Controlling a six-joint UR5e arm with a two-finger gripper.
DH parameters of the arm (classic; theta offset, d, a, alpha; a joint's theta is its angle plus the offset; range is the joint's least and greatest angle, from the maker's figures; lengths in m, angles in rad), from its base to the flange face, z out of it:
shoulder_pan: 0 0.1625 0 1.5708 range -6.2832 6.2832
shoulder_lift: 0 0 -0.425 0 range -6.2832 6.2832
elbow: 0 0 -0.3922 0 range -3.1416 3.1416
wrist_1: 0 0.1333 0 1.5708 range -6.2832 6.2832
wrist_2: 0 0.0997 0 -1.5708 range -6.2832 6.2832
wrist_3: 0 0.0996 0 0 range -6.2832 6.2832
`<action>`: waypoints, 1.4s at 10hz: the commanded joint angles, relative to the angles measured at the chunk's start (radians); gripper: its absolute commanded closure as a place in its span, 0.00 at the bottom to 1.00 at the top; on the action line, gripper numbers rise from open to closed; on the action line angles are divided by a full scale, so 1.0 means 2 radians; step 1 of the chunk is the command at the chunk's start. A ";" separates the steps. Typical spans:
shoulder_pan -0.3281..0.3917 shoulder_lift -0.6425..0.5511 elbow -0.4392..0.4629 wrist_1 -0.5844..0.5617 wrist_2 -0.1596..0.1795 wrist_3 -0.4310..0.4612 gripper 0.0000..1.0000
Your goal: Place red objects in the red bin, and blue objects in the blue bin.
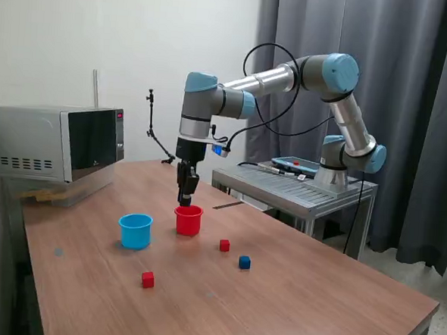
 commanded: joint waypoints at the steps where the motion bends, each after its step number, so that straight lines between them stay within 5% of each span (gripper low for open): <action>1: -0.018 -0.019 0.010 0.000 -0.005 -0.020 1.00; 7: -0.067 -0.012 -0.007 0.032 -0.005 -0.040 1.00; 14: -0.067 0.020 -0.041 0.035 -0.003 -0.045 1.00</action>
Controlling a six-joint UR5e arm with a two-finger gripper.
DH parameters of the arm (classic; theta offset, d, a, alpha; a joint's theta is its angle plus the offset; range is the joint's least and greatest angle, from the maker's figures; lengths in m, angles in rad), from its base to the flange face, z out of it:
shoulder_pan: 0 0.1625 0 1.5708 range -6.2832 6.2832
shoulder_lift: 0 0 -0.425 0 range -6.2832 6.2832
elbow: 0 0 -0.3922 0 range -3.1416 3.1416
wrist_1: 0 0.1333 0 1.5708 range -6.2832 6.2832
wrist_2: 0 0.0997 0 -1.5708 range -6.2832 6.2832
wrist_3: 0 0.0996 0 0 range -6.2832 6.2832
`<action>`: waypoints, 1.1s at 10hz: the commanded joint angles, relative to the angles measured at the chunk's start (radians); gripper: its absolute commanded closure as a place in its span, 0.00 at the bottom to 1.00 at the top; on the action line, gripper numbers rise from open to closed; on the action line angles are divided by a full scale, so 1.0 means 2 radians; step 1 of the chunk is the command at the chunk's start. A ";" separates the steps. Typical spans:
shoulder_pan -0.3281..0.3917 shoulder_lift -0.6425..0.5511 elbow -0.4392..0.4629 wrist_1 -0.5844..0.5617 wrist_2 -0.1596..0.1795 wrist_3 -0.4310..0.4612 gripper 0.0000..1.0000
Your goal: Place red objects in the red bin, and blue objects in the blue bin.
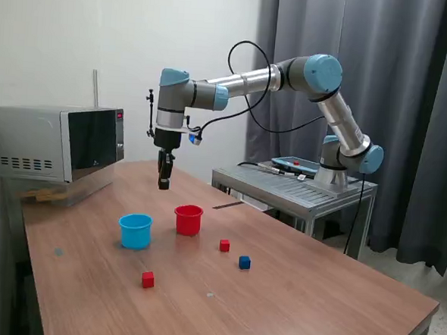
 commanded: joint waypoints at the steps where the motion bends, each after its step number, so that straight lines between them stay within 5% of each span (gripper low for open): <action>1: 0.000 0.013 -0.017 0.011 0.000 -0.001 1.00; 11: 0.001 0.049 -0.044 0.037 0.001 -0.019 1.00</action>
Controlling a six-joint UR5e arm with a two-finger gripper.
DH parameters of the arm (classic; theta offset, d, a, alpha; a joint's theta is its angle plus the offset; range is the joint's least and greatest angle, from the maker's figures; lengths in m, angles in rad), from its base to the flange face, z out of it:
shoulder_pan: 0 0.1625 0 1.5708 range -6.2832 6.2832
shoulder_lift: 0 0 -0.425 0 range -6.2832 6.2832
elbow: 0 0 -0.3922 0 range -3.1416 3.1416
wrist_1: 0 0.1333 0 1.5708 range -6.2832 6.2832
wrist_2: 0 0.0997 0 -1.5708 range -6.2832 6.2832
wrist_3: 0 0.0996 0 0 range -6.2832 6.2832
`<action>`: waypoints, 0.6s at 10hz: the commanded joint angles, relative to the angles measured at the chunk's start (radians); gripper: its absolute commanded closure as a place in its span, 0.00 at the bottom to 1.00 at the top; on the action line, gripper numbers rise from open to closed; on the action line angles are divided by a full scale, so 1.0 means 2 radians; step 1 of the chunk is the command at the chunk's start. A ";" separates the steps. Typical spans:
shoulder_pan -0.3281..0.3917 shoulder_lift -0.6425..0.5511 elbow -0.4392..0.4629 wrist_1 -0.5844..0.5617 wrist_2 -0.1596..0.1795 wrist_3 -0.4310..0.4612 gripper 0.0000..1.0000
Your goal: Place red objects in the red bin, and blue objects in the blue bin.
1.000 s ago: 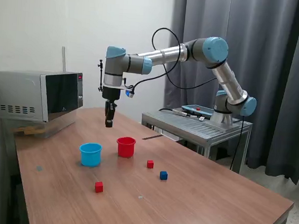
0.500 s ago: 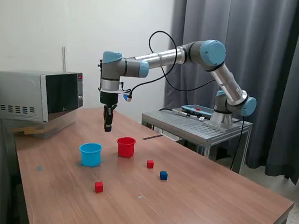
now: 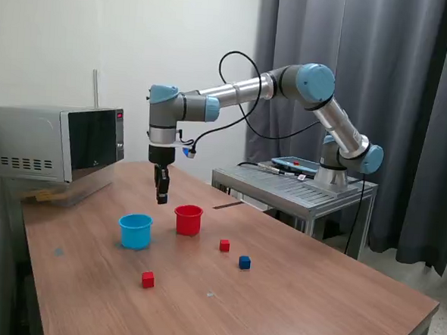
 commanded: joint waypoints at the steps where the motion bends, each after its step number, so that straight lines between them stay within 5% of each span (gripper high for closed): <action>1: 0.000 0.006 -0.009 0.002 0.000 -0.007 1.00; 6: 0.000 0.029 -0.042 -0.010 0.001 -0.007 1.00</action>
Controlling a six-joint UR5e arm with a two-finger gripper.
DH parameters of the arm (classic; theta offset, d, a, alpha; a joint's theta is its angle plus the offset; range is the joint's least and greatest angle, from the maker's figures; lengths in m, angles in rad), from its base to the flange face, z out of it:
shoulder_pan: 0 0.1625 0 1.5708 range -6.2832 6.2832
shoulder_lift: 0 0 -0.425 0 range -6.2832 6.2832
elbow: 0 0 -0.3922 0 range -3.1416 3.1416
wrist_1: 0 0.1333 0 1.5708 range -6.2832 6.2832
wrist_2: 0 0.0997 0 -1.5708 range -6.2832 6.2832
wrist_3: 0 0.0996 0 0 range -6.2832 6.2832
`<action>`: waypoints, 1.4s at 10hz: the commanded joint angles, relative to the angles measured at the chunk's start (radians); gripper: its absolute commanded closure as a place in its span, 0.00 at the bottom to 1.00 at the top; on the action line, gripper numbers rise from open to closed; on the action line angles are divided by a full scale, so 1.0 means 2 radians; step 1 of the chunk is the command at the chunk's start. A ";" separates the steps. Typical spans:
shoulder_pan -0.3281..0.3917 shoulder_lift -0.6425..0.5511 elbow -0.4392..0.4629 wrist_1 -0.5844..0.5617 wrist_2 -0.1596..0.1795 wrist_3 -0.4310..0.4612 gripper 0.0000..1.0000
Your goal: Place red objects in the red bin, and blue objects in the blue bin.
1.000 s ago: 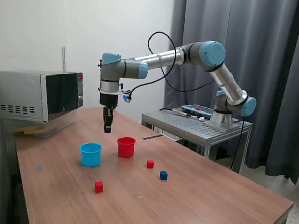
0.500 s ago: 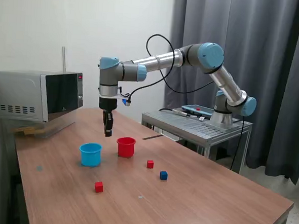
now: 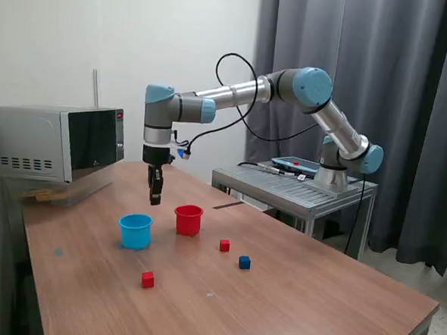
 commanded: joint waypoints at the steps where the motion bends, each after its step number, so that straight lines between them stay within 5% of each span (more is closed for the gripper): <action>1: 0.000 0.018 -0.019 -0.004 0.000 -0.001 1.00; 14: 0.005 0.060 -0.061 -0.006 0.002 -0.015 1.00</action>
